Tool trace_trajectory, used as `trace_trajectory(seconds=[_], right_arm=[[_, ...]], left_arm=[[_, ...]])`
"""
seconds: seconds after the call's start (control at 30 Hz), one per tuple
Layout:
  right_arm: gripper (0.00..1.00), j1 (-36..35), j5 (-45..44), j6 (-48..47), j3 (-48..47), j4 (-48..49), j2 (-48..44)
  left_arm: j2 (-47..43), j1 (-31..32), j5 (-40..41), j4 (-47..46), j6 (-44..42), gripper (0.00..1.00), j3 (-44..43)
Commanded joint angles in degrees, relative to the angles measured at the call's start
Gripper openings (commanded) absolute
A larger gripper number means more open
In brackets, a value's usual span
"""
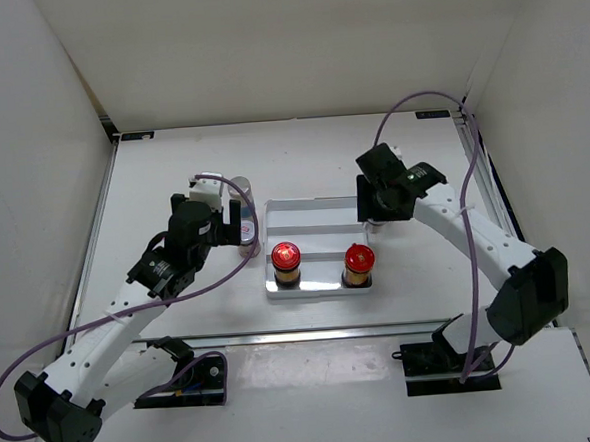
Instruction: Organize the condiment bottles
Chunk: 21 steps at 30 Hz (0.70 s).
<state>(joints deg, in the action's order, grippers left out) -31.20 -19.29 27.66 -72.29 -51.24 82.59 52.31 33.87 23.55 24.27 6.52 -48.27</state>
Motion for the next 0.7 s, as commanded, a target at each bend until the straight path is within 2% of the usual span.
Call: trace_trajectory(seconds=[0.0, 0.23, 0.37, 0.43, 0.57, 0.67], right_arm=[[0.14, -3.3, -6.2, -0.5, -7.2, -0.7, -3.3], [0.13, -6.7, -3.1, -1.0, -9.8, 0.6, 3.9], [0.13, -7.2, -1.4, -0.4, -6.8, 4.7, 7.4], [0.06, -7.2, -0.1, -0.4, -5.1, 7.4, 9.1], [0.06, -7.2, 1.4, -0.4, -4.0, 9.6, 11.0], [0.13, -7.2, 2.7, -0.4, -3.5, 10.9, 12.4]], left_arm=[[-0.5, 0.2, -0.6, -1.4, -0.5, 1.00, -0.7], [-0.5, 0.2, -0.1, -2.0, 0.0, 1.00, -0.1], [1.3, 0.2, 1.1, -2.7, 0.0, 1.00, 0.5], [1.9, 0.2, 1.6, -2.7, 0.0, 1.00, 0.5], [3.1, 0.2, 1.6, -2.7, 0.5, 1.00, 0.5], [3.7, 0.2, 1.6, -2.7, 0.5, 1.00, 0.5]])
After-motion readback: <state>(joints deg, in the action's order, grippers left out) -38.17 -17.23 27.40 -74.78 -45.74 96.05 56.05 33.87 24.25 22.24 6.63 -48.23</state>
